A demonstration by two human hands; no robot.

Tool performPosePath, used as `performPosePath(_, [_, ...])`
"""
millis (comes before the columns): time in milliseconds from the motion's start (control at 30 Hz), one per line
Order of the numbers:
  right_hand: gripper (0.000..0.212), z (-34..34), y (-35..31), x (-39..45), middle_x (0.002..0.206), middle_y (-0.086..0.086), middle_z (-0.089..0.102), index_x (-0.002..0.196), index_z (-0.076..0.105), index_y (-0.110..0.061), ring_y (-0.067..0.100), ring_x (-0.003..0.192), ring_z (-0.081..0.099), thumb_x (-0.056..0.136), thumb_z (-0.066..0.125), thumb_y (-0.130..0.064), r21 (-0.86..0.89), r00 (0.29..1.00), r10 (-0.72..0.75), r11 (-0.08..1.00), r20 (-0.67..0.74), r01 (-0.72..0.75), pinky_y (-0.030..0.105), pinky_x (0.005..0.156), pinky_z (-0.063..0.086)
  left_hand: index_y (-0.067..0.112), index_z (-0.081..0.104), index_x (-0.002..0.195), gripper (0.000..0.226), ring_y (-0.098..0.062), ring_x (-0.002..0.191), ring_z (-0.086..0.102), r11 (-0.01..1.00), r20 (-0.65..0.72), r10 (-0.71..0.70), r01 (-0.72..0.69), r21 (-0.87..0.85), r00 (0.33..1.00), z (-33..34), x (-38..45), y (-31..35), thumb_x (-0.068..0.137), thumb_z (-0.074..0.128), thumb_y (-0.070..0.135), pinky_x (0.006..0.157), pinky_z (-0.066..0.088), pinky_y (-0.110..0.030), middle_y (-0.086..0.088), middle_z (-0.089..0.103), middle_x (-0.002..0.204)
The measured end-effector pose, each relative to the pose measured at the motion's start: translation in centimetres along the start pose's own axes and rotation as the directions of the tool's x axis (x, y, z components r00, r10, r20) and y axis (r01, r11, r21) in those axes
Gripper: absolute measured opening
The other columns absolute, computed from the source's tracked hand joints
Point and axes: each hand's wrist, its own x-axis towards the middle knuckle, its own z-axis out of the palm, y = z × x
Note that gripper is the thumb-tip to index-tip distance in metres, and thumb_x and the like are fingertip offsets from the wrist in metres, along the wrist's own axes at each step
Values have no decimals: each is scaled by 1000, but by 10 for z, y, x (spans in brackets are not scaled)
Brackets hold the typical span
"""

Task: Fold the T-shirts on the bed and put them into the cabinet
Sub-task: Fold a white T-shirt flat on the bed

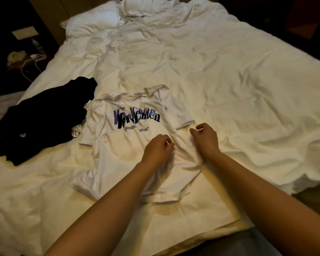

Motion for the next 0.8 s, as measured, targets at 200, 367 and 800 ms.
performPosePath(200, [45, 4, 0, 38, 132, 10, 46, 134, 53, -16, 29, 111, 55, 91, 64, -25, -276, 960, -269, 919, 84, 282, 35, 82, 46, 16, 65, 112, 18, -19, 106, 57, 982, -105, 41, -59, -180, 994, 6, 49, 9, 97, 57, 24, 90, 48, -36, 1, 62, 113])
performPosePath(367, [57, 15, -5, 60, 140, 12, 49, 143, 46, -11, 29, 127, 47, 94, 63, -36, -223, 959, -249, 935, 134, 274, 36, 102, 39, 9, 57, 130, 38, -32, 119, 55, 984, -17, 130, -127, 125, 991, 18, 89, 8, 100, 54, 31, 101, 39, -40, -13, 61, 127])
performPosePath(800, [25, 14, -5, 115, 67, -1, 49, 69, 45, -15, 17, 67, 45, 93, 52, -21, 408, 981, 102, 912, -165, -26, 35, 66, 38, 14, 71, 81, 9, -21, 75, 64, 830, 16, -348, 316, -460, 937, 22, 151, 8, 89, 67, 18, 68, 49, -31, 0, 68, 76])
